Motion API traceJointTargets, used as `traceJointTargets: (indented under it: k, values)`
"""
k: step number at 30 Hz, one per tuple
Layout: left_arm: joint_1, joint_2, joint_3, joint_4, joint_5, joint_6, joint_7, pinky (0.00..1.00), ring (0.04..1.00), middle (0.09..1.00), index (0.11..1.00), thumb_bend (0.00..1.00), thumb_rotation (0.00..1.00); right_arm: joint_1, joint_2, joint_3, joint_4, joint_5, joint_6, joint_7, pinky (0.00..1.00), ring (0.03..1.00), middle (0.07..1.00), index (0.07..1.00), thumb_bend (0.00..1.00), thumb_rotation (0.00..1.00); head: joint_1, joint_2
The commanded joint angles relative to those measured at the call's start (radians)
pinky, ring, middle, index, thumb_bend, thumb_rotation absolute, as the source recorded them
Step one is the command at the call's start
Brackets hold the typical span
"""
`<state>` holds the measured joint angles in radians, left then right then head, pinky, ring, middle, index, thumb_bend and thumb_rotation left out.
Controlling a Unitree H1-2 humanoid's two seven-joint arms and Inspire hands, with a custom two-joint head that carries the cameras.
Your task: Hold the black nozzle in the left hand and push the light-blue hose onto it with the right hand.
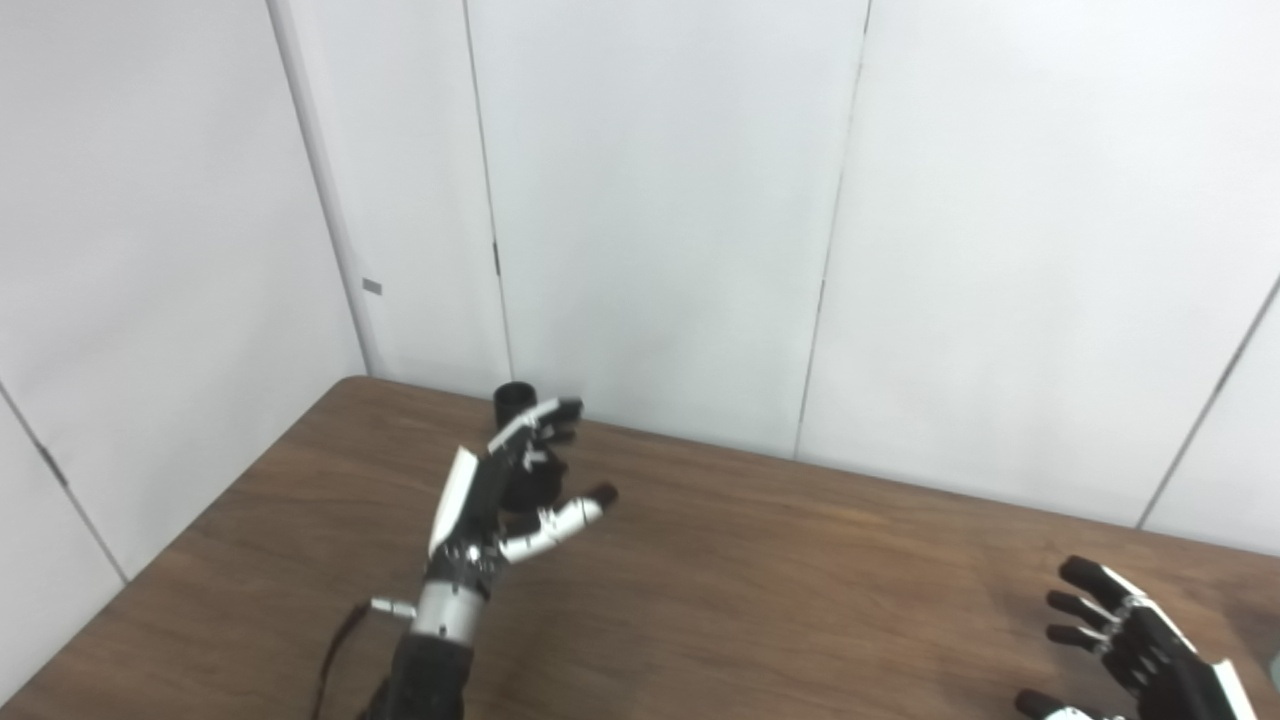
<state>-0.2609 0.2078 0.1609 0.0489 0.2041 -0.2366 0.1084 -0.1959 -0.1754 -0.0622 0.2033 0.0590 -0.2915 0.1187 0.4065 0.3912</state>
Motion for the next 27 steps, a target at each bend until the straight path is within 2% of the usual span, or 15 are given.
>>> traceJointTargets:
  k: [1, 6, 10, 14, 18, 21, 23, 24, 27]
  values:
    - [-0.047, 0.008, 0.017, -0.040, 0.003, -0.006, 0.035, 0.63, 0.802, 0.863, 0.833, 0.71, 0.24, -0.001, -0.004, -0.006, -0.002, 0.017, 0.003, 0.001, 0.67, 0.776, 0.842, 0.828, 0.67, 0.00, 0.000, 0.003]
    - [-0.079, 0.002, 0.057, -0.027, 0.028, -0.045, 0.112, 0.69, 0.853, 0.943, 0.922, 0.68, 0.27, -0.009, -0.012, -0.003, 0.016, 0.003, 0.002, 0.000, 0.64, 0.770, 0.840, 0.826, 0.67, 0.00, 0.004, 0.001]
    - [-0.103, 0.014, 0.074, -0.018, 0.091, -0.041, 0.177, 0.70, 0.893, 0.991, 0.986, 0.66, 0.25, -0.007, -0.016, -0.002, 0.017, 0.007, 0.002, 0.007, 0.61, 0.760, 0.834, 0.823, 0.67, 0.00, 0.003, 0.006]
    - [-0.126, 0.035, 0.086, -0.002, 0.132, -0.020, 0.214, 0.73, 0.946, 1.000, 1.000, 0.67, 0.25, -0.007, -0.020, -0.003, 0.019, -0.007, -0.003, 0.000, 0.60, 0.734, 0.817, 0.823, 0.67, 0.00, 0.003, 0.007]
    - [-0.145, 0.064, 0.092, 0.028, 0.156, -0.016, 0.234, 0.82, 0.990, 1.000, 1.000, 0.70, 0.27, -0.005, -0.018, -0.001, 0.003, -0.009, 0.012, -0.002, 0.60, 0.724, 0.817, 0.818, 0.69, 0.00, 0.004, 0.006]
    - [-0.153, 0.083, 0.092, 0.038, 0.185, 0.017, 0.244, 0.92, 0.999, 1.000, 1.000, 0.72, 0.31, -0.006, -0.017, -0.001, 0.005, 0.001, 0.011, 0.005, 0.59, 0.726, 0.819, 0.814, 0.69, 0.00, 0.003, 0.001]
    - [-0.156, 0.099, 0.087, 0.038, 0.201, 0.058, 0.239, 0.98, 1.000, 1.000, 1.000, 0.78, 0.33, -0.006, -0.019, 0.001, 0.007, -0.002, 0.001, 0.007, 0.58, 0.726, 0.822, 0.825, 0.67, 0.00, 0.003, 0.001]
    - [-0.158, 0.106, 0.085, 0.037, 0.203, 0.082, 0.231, 0.99, 1.000, 1.000, 1.000, 0.79, 0.34, -0.007, -0.019, 0.002, 0.007, -0.008, -0.001, 0.004, 0.58, 0.725, 0.822, 0.826, 0.67, 0.00, 0.000, 0.002]
    - [-0.163, 0.129, 0.075, 0.041, 0.199, 0.153, 0.197, 1.00, 1.000, 1.000, 1.000, 0.92, 0.39, -0.007, -0.018, 0.003, 0.005, -0.015, -0.002, -0.001, 0.58, 0.714, 0.818, 0.825, 0.68, 0.00, -0.001, 0.002]
